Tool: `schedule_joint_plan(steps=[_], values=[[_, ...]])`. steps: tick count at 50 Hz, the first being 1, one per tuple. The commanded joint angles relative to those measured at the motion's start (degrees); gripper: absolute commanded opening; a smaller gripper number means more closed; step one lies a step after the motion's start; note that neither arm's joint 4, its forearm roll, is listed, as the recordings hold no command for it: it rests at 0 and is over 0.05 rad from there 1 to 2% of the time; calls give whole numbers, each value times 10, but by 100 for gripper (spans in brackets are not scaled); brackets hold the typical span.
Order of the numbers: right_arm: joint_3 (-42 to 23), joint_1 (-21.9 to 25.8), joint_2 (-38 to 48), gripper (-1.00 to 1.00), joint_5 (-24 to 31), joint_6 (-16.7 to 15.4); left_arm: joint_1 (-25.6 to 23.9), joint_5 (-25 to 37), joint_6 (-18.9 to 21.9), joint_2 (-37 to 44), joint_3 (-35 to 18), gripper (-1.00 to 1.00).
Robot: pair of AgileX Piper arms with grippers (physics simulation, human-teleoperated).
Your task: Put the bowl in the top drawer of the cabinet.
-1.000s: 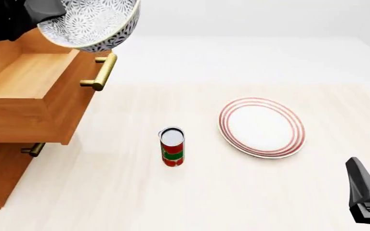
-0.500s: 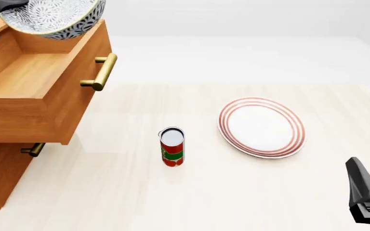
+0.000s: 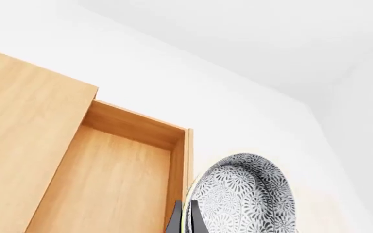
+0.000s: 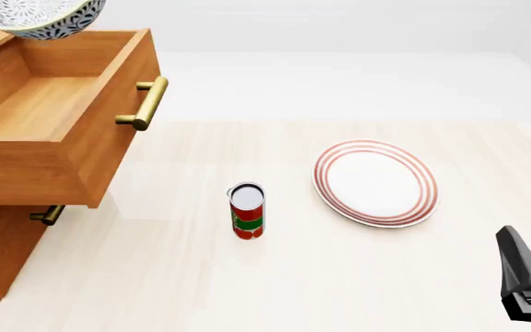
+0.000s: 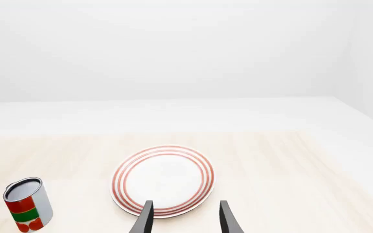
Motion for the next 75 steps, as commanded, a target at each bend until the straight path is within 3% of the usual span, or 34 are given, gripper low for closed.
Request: schedule_joint_plan(steps=[1, 32, 75], values=[[0, 0, 0, 100, 0, 0, 41, 4, 19, 12, -15, -100], [0, 0, 0, 100, 0, 0, 113, -14, 40, 48, 0, -100], [0, 0, 0, 100, 0, 0, 126, 13, 66, 93, -23, -100]])
